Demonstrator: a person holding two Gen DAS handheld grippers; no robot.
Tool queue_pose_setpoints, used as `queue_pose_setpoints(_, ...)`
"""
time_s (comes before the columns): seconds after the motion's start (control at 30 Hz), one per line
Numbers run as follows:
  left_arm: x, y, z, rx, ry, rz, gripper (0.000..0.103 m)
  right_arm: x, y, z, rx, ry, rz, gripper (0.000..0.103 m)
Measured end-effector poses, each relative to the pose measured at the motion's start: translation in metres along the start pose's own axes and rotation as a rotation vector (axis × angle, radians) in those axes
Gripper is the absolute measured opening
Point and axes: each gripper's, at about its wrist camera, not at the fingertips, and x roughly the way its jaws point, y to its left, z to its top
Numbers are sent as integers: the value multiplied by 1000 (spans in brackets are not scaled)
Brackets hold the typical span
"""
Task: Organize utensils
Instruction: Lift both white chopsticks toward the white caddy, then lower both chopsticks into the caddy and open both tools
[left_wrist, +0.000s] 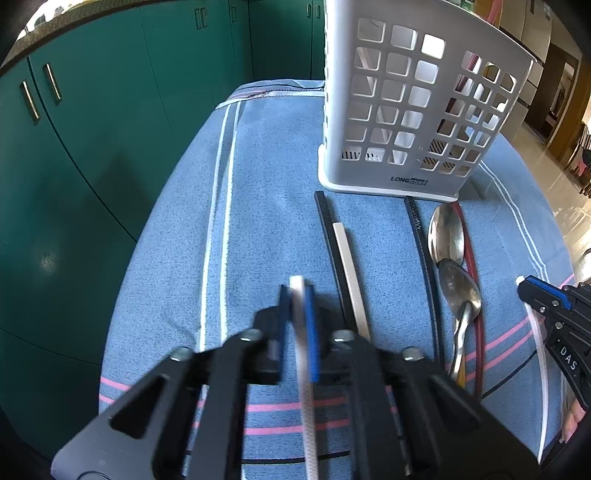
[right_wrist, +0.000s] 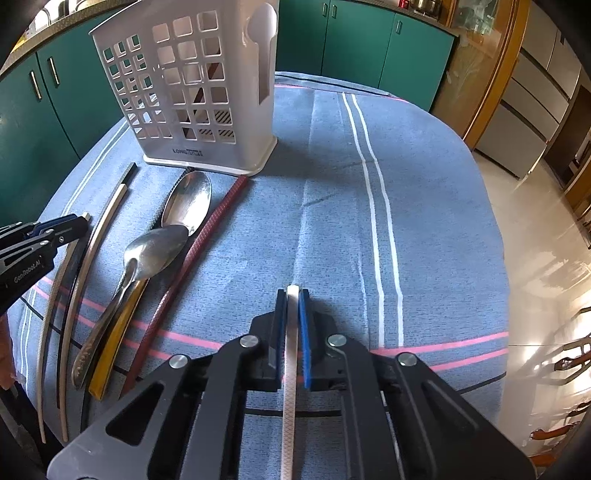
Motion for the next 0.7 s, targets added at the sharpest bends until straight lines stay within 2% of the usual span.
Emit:
queue_pose_setpoints(0.07,-1,3,1,-20,6,-15,6,-1,-2,1,17,5,37,7)
queue_pose_setpoints(0.13,-7,6,3,-33,-5,-40,6,-8,-6,3,27,-15,38,7)
queue_pose_setpoints(0.23,-28,13,10,-61,-48,-81,6,-37,-12,7,41,-84,54,7)
queue_pose_setpoints(0.53,-138,36,45,-119,-281,-176,6,-157,-19,22,33,-350,97,7)
queue_pose_setpoints(0.7,-189,46,60,-152,-420,-201,6,-201,-20,34,17,-469,113,7)
